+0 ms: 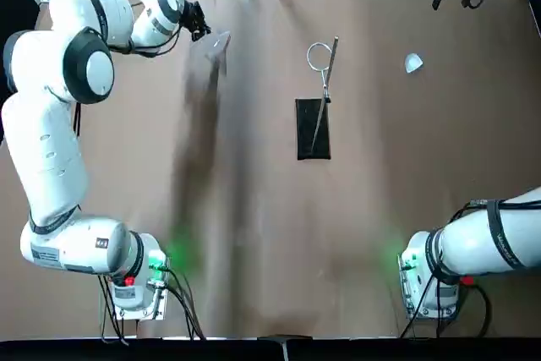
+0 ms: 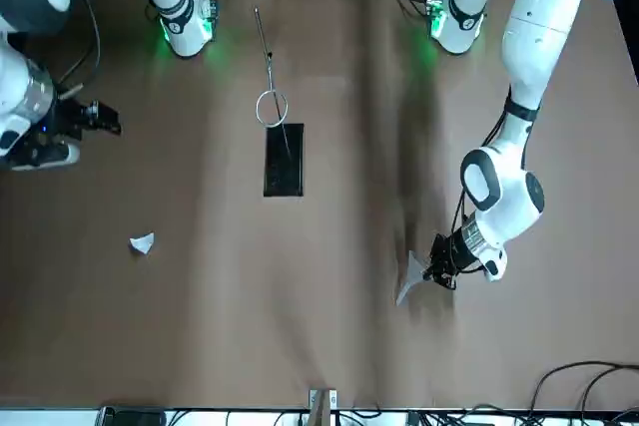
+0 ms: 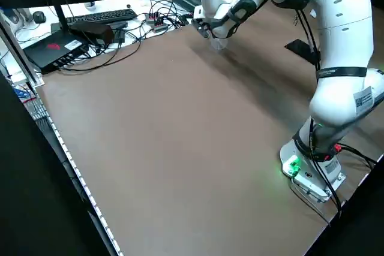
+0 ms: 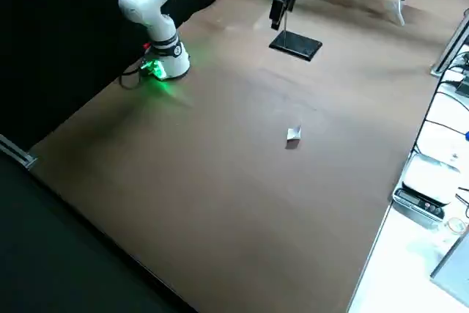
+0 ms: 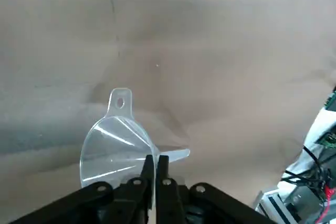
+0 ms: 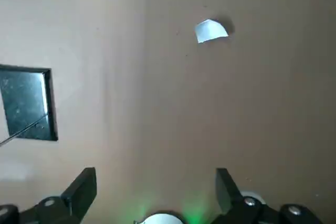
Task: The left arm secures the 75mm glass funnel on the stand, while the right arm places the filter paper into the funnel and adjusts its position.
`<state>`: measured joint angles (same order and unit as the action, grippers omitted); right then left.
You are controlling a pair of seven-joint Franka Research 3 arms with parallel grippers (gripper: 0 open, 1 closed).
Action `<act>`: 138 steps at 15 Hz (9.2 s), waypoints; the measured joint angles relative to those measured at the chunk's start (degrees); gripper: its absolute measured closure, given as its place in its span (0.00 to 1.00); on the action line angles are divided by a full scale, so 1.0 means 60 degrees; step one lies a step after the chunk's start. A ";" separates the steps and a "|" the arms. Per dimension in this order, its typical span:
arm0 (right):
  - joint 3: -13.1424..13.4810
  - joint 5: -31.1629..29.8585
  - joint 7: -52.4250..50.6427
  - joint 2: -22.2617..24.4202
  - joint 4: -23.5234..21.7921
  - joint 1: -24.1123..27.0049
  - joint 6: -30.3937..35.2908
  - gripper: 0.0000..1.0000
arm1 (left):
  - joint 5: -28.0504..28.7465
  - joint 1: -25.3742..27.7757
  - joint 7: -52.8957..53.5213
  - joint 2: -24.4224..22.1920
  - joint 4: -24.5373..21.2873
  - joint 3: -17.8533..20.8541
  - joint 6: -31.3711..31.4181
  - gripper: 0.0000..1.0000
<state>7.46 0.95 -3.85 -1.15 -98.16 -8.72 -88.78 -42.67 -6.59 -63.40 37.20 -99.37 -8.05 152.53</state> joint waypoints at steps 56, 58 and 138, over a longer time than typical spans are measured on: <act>-0.0369 0.5807 -1.1823 -0.6432 0.0123 0.3295 -0.6325 0.78 | 0.5187 -0.2934 1.0509 -0.3921 0.2483 -0.1050 -0.7797 0.96; -0.0368 0.5807 -1.1821 -0.6432 0.0153 0.3295 -0.6325 0.90 | 0.5738 -0.3312 1.1171 -0.3927 0.2810 -0.1150 -0.7792 0.96; -0.0759 0.6269 0.1696 -0.3509 0.3015 -0.2876 0.2066 0.94 | 0.8164 0.1886 0.9185 -0.2611 0.2732 -0.1536 -0.9243 0.00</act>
<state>2.90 38.56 6.33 -22.20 -80.06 -25.98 -76.38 6.32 4.73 -8.29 21.54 -82.98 -17.26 97.07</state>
